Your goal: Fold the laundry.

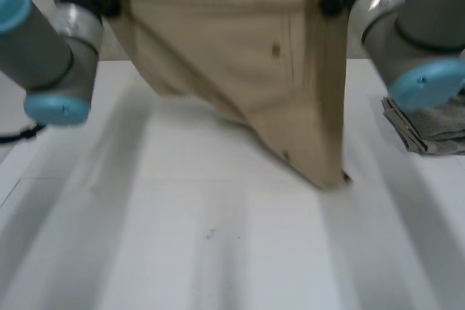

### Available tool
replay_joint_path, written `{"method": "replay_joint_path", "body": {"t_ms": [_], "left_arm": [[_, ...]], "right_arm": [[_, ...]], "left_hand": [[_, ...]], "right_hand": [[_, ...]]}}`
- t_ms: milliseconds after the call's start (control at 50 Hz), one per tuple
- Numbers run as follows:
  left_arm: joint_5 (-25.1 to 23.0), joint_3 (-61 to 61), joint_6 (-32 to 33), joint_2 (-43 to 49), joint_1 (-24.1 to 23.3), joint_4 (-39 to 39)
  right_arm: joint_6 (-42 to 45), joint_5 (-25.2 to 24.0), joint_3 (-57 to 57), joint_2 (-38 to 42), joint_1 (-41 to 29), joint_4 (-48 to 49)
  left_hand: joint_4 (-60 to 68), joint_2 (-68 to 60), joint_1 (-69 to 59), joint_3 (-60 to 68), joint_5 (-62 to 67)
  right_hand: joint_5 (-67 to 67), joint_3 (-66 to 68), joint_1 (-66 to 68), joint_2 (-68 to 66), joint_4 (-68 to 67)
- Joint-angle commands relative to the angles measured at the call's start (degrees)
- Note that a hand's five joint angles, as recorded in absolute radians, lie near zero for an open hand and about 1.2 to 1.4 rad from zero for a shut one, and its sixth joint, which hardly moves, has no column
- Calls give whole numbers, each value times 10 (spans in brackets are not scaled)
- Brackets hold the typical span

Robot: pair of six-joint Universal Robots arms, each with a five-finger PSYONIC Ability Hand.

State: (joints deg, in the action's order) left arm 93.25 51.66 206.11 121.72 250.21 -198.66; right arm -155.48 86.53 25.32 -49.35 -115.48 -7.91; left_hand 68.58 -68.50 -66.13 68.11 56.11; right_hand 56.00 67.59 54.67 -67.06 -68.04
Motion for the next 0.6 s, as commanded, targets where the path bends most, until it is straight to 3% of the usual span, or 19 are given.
{"method": "replay_joint_path", "body": {"t_ms": [20,120,260,440,600], "left_arm": [[35,-46,-34,-17,-2,-70],[36,3,-40,-35,-4,-58],[26,199,-38,-105,-5,-49],[24,429,-24,-141,-22,-50],[30,571,100,-192,-35,-24]], "right_arm": [[-1,13,35,-76,-6,149],[-2,-7,117,-112,-7,148],[4,-62,289,-142,-8,107],[80,-67,474,-126,-2,3],[148,-65,561,-121,-4,-33]], "left_hand": [[114,-115,-139,119,139],[114,-115,-139,119,139],[114,-115,-139,119,139],[114,-115,-139,119,139],[114,-115,-139,119,139]], "right_hand": [[140,124,253,-129,-120],[140,124,253,-129,-120],[140,124,253,-129,-120],[140,124,253,-129,-120],[140,124,253,-129,-120]]}}
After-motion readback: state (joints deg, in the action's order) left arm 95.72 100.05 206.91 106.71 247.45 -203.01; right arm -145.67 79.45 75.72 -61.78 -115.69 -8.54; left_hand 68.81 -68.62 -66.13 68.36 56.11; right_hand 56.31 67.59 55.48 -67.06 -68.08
